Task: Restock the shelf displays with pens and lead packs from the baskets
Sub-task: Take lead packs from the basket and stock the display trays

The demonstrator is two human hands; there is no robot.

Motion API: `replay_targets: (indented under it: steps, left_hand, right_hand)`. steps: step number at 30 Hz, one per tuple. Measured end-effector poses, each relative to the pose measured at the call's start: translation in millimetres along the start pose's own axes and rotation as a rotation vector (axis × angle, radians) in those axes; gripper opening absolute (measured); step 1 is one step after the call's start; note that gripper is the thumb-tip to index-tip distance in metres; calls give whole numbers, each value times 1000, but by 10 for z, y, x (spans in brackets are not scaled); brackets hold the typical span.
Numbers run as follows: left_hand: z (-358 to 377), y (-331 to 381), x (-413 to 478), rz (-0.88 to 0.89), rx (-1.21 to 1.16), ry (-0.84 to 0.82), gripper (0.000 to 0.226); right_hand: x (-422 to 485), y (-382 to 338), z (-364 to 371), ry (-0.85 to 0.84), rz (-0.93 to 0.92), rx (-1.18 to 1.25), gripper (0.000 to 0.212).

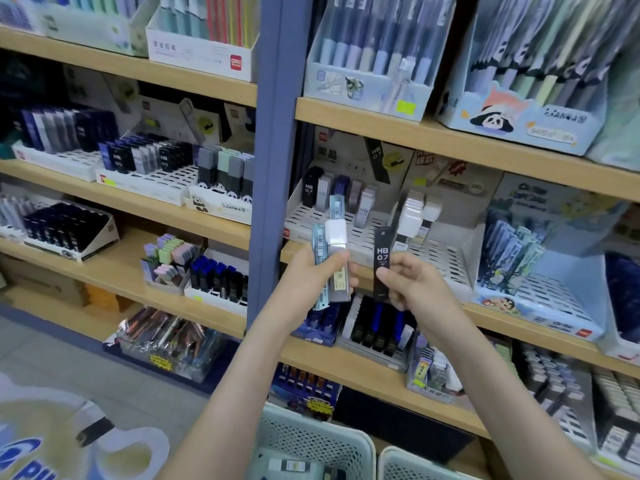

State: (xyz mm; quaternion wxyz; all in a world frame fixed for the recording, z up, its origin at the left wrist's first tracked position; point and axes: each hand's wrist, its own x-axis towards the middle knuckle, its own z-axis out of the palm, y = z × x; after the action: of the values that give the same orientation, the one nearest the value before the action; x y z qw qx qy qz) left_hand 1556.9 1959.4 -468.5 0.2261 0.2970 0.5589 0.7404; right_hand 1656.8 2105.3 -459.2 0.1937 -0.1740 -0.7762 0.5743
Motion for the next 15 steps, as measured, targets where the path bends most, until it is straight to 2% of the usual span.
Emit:
replay_targets:
  steps: [9,13,15]
  left_hand:
    - [728,-46,-21,-14,10,-193,9]
    - [1174,-54,-19,30,83,-277,7]
    - [1422,-44,10,52,106,-323,8]
  right_hand:
    - [-512,-40,-831,198,-3,404,11]
    - [-722,-11,-1282,415,-24,433,4]
    - [-827,20,-1561,533,-28,381,9]
